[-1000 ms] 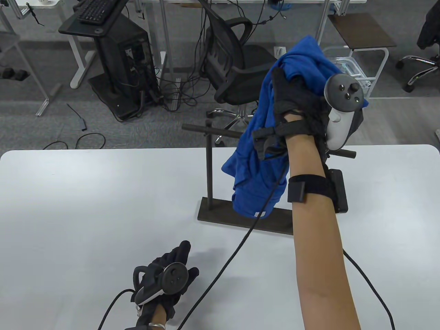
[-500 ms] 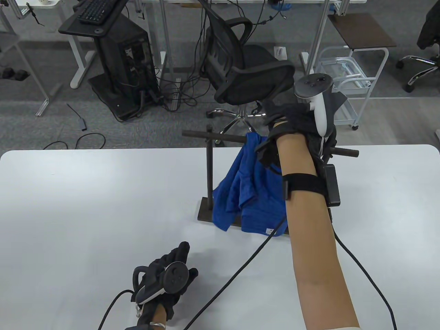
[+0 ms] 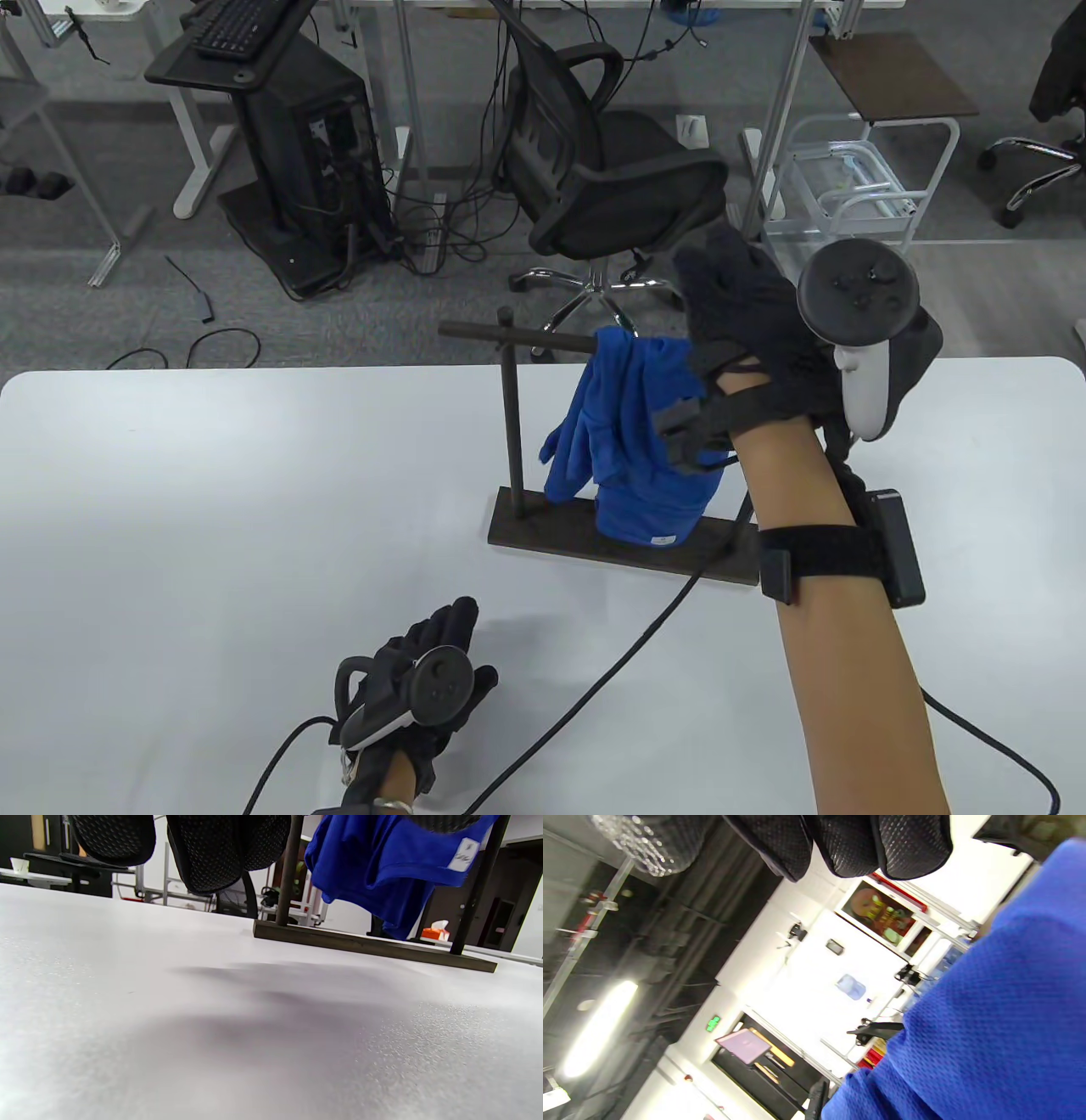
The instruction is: Hang t-shirt on desktop hanging rack
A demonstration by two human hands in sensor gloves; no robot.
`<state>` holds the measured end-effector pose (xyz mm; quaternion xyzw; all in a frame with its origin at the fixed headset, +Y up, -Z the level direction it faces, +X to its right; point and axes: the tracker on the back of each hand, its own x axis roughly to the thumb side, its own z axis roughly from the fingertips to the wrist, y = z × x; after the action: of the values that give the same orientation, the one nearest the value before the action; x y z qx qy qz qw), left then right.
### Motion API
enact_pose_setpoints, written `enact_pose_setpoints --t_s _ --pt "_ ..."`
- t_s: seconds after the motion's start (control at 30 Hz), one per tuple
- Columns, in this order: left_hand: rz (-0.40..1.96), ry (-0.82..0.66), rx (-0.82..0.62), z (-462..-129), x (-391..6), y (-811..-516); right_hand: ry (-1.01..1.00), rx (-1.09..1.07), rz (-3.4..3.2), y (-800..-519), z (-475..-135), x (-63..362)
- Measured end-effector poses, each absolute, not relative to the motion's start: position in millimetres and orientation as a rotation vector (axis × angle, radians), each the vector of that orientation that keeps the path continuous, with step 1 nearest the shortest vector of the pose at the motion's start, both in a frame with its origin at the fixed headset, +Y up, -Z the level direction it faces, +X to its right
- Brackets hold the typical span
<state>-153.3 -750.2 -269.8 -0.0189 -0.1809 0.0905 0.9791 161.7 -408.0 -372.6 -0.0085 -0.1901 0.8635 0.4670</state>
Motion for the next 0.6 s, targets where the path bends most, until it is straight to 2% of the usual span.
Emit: enact_pose_setpoints --t_s 0.27,0.4,0.6 --pt "0.185 -0.383 -0.054 -271 -150 -751 -0.599 0.231 2.171 -429 -328 160" --pt "0.161 -0.394 -0.041 -271 -147 -749 -0.528 0.320 2.251 -458 -316 159" --pt "0.175 -0.425 -0.015 -271 -141 -745 -0.557 0.390 2.307 -503 -292 169"
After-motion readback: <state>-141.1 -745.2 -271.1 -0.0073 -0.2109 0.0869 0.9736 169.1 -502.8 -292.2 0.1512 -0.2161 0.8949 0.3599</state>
